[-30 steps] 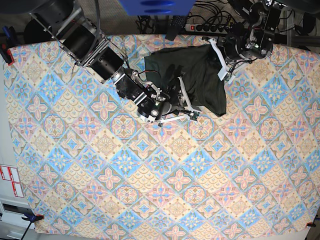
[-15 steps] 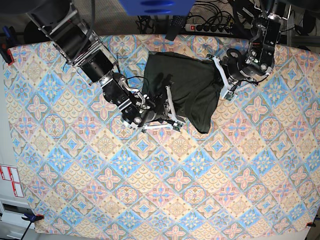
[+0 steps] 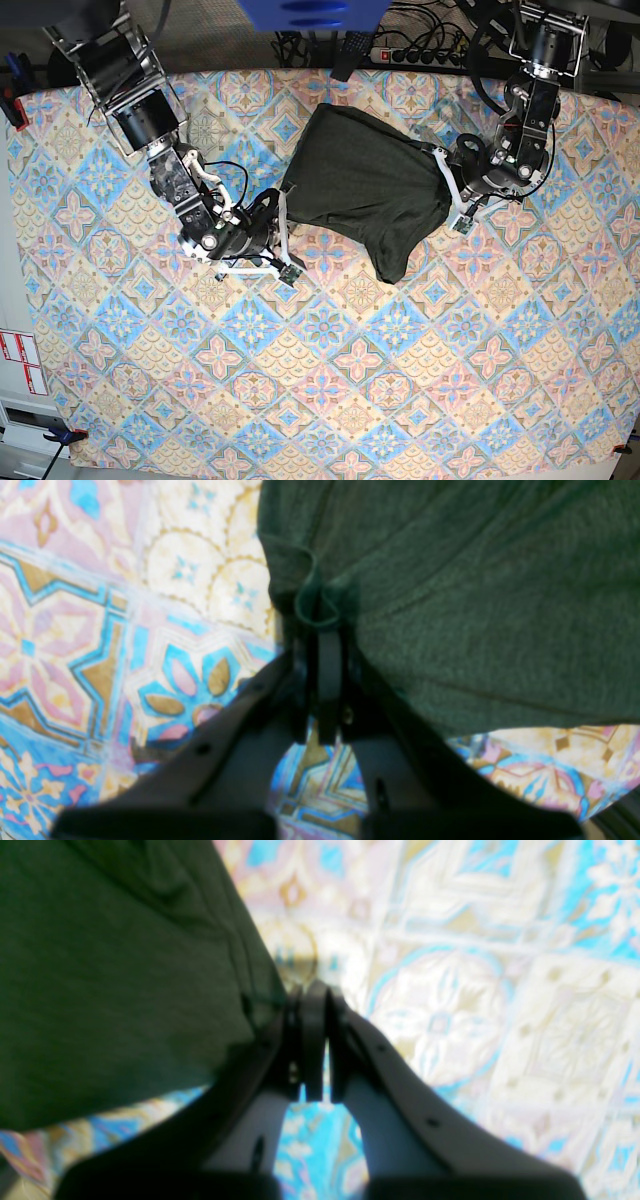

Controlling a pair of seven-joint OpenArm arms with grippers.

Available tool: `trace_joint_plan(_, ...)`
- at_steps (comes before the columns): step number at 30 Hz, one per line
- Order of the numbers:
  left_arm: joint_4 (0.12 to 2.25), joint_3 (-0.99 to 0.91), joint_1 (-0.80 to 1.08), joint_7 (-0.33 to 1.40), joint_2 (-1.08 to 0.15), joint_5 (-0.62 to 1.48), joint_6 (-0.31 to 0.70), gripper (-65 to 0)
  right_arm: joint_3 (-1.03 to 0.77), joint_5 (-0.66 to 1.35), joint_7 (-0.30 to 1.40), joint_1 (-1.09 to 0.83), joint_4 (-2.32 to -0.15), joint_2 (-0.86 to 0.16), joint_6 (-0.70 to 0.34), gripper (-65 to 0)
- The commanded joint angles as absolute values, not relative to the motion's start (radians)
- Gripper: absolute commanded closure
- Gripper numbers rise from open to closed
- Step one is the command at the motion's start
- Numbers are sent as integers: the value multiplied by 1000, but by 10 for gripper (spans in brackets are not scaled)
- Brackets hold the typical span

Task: Fold the T-shirt properly
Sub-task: 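Fold the bundle over with both grippers toward the right gripper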

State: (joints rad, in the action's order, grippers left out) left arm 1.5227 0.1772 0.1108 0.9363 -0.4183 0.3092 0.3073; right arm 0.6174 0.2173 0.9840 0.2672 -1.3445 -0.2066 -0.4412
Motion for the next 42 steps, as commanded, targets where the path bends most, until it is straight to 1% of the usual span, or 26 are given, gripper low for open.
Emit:
trace_joint_plan(1,1541,173,82,923,-430,306,303,0,601,231,966,286,-1366,-199,-443,0)
trace_joint_plan(4,1607,173,93,961,-430,308,303,0,585,231,966,286,-1365,-199,-443,0)
trace_joint_plan(6,1681,166,134,989,-433,308,303,0,585,228,966,288,-1365,-199,-443,0)
trace_joint_plan(9,1794,122,206,1018,-456,308,303,0,585,226,966,289,-1357,-196,-443,0)
trace_joint_plan(12,1860,67,271,1021,-463,308,303,0,587,226,964,289,-1302,-196,-443,0)
trace_joint_plan(18,1865,41,349,1013,-489,306,303,0,587,225,957,289,-1224,-193,-443,0)
trace_joint_plan(23,1865,25,352,1004,-487,308,303,0,590,225,957,291,-1222,-193,-443,0)
trace_joint_plan(26,1865,-24,352,952,-466,306,303,0,590,225,957,291,-1222,-193,-443,0)
trace_joint_plan(30,1867,-58,325,943,-435,314,303,-4,590,225,957,291,-1227,-193,-443,0)
trace_joint_plan(31,1867,-56,312,944,-429,315,303,-25,590,225,957,291,-1228,-193,-443,0)
trace_joint_plan(33,1867,-56,309,944,-424,318,303,-94,590,225,957,291,-1233,-193,-443,0)
trace_joint_plan(35,1870,-53,305,944,-418,320,303,-185,590,225,957,291,-1233,-193,-443,0)
trace_joint_plan(38,1870,-58,303,944,-398,318,303,-345,590,225,957,291,-1233,-193,-443,0)
trace_joint_plan(39,1870,-58,303,944,-398,318,303,-385,590,225,957,291,-1233,-193,-443,0)
trace_joint_plan(40,1870,-58,306,944,-400,320,303,-417,590,225,957,291,-1233,-193,-443,0)
trace_joint_plan(42,1871,-59,311,944,-401,320,303,-458,590,226,957,291,-1234,-193,-443,0)
